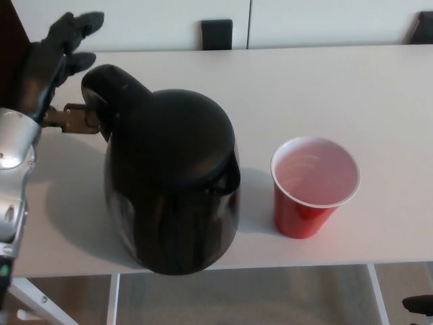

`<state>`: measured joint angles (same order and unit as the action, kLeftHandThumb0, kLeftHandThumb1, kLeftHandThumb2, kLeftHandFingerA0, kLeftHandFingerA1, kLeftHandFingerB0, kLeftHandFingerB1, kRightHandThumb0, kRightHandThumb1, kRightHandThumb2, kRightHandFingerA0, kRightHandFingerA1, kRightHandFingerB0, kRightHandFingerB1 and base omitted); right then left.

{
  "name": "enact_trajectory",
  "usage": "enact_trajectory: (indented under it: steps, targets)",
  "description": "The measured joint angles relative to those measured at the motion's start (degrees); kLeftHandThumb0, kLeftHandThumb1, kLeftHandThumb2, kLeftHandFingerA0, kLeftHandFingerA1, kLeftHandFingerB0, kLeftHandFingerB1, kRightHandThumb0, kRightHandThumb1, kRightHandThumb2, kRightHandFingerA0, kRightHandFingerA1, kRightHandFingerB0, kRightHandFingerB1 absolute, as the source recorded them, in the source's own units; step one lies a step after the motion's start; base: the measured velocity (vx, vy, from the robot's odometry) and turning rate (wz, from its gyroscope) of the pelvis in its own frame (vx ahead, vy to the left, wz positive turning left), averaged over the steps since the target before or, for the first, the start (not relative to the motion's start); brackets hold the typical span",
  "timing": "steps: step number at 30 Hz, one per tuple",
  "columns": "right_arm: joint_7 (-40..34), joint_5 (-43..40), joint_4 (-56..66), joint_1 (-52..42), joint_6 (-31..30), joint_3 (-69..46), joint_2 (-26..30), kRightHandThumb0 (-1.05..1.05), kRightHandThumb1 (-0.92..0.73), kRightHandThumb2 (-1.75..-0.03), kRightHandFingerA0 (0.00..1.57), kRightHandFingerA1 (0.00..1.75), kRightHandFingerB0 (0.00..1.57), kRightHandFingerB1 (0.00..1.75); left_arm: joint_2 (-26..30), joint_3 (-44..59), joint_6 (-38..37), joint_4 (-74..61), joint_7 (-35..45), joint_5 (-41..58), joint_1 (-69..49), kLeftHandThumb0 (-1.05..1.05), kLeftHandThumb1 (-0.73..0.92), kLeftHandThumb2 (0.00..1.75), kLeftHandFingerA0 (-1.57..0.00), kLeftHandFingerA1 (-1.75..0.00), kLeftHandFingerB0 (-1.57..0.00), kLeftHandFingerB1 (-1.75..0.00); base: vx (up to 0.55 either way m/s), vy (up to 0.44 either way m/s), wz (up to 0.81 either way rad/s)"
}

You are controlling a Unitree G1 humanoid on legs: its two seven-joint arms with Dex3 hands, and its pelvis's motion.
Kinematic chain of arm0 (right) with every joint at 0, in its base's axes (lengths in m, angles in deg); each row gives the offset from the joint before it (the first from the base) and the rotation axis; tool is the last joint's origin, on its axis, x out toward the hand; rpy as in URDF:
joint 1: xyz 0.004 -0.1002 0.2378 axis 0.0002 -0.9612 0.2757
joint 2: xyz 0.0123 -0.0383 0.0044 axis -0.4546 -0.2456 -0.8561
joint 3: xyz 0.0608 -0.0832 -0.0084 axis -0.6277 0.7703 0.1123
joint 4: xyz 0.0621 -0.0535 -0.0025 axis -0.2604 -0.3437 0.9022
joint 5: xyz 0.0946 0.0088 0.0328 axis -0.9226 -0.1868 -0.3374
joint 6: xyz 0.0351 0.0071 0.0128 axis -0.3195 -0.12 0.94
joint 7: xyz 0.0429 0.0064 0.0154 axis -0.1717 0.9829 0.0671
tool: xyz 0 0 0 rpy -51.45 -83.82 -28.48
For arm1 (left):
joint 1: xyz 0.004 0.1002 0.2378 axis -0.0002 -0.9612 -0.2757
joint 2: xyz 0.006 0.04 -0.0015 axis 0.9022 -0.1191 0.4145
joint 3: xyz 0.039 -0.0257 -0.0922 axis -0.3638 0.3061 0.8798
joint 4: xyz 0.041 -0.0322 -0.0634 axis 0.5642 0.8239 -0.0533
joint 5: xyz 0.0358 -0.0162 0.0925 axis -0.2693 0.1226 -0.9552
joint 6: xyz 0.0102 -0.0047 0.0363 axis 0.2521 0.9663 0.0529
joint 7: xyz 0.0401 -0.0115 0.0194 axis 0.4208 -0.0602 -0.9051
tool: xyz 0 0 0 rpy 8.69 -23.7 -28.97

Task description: The robot walk towards a table in front and uses its left hand to pick up the pot from the base and pour water to the cup on the right hand side

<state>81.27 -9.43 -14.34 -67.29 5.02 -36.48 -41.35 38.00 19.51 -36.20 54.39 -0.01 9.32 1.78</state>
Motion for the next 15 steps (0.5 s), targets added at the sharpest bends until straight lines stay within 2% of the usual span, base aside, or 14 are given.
enact_trajectory:
  steps: [6,15]
  targets:
    - [-0.02,0.07,-0.17,-0.02,0.01,0.40,0.00,-0.39,-0.73,-0.62,0.74,0.57,0.48,0.46,4.81,-6.85,-0.04,2.66,2.75,-3.49,0.22,-0.49,0.43,0.67,-0.30,-0.45,-0.16,-0.36,0.00,0.000,0.00]
    - [-0.06,0.05,-1.08,-0.02,0.34,0.53,0.00,-0.39,-0.73,-0.61,0.74,0.57,0.47,0.45,7.02,-9.05,-0.07,3.06,3.71,-5.62,-0.39,-0.47,0.42,0.65,-0.31,-0.45,-0.16,-0.35,0.00,0.000,0.00]
